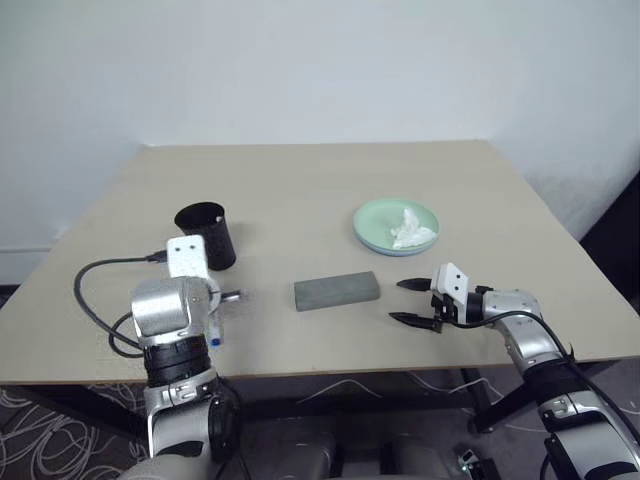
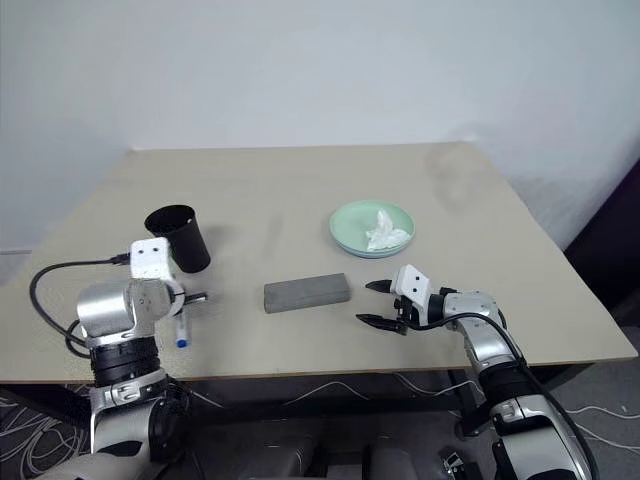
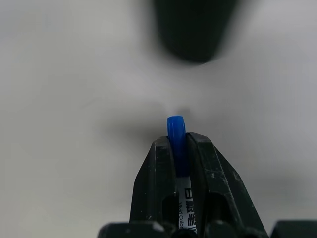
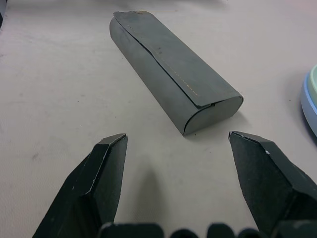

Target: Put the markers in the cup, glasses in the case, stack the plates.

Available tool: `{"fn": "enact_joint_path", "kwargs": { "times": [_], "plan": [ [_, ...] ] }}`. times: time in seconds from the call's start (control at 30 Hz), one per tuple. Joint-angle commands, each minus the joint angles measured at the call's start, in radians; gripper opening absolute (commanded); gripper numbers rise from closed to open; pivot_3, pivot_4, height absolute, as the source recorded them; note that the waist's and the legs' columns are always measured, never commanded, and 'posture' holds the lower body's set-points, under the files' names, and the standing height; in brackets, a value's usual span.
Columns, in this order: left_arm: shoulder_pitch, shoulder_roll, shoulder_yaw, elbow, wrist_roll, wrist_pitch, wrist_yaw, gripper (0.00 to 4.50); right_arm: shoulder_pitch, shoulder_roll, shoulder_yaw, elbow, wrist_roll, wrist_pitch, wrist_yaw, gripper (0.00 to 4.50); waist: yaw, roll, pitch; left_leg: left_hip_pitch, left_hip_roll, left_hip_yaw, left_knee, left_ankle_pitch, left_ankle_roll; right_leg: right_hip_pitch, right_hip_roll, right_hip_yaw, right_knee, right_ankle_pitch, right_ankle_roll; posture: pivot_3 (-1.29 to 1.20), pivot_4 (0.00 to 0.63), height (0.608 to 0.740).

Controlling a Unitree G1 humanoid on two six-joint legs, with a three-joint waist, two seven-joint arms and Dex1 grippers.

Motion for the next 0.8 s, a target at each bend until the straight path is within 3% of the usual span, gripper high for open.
{"fn": "enact_joint_path", "kwargs": {
  "times": [0.03, 0.17, 0.37, 0.5, 0.8],
  "plan": [
    [0.001, 0.023, -0.085, -0.077, -0.053, -0.118, -0.092, 0.02, -0.024, -0.002, -0.015, -0.012, 0.001, -0.016, -0.006, 3.56, -0.001, 0.000, 0.000, 0.000, 0.000, 0.000, 0.000, 0.000, 0.000, 0.000, 0.000, 0.000, 0.000, 0.000, 0.000, 0.00, 0.000, 0.736],
    [-0.012, 0.058, -0.178, -0.086, -0.074, -0.387, -0.201, 0.02, -0.025, -0.002, -0.015, -0.009, -0.001, -0.017, -0.007, 3.56, -0.004, 0.000, 0.000, 0.000, 0.000, 0.000, -0.003, 0.000, 0.000, -0.001, 0.000, 0.001, 0.000, 0.000, 0.000, 0.00, 0.000, 0.736],
    [-0.087, 0.085, -0.176, 0.057, -0.054, -0.781, -0.229, 0.02, -0.028, 0.000, -0.014, -0.009, -0.002, -0.015, -0.009, 3.56, -0.001, 0.000, 0.000, 0.000, 0.000, 0.000, -0.006, 0.001, -0.001, -0.001, 0.001, 0.001, -0.001, 0.000, -0.001, 0.00, 0.000, 0.736],
    [-0.167, 0.151, -0.170, 0.264, 0.032, -1.126, -0.169, 0.02, -0.030, 0.000, -0.015, -0.013, -0.003, -0.014, -0.011, 3.56, 0.001, 0.000, 0.000, 0.000, 0.000, 0.000, -0.005, 0.001, -0.001, -0.001, 0.001, 0.001, -0.001, 0.000, -0.001, 0.00, 0.000, 0.736],
    [-0.284, 0.259, -0.128, 0.723, 0.081, -1.572, -0.088, 0.02, -0.016, -0.005, -0.046, -0.060, 0.033, 0.024, -0.016, 3.56, 0.010, 0.000, 0.000, 0.000, 0.000, 0.000, -0.005, 0.001, -0.001, -0.002, 0.001, 0.001, -0.003, 0.000, 0.000, 0.00, 0.000, 0.736]
  ]
}}
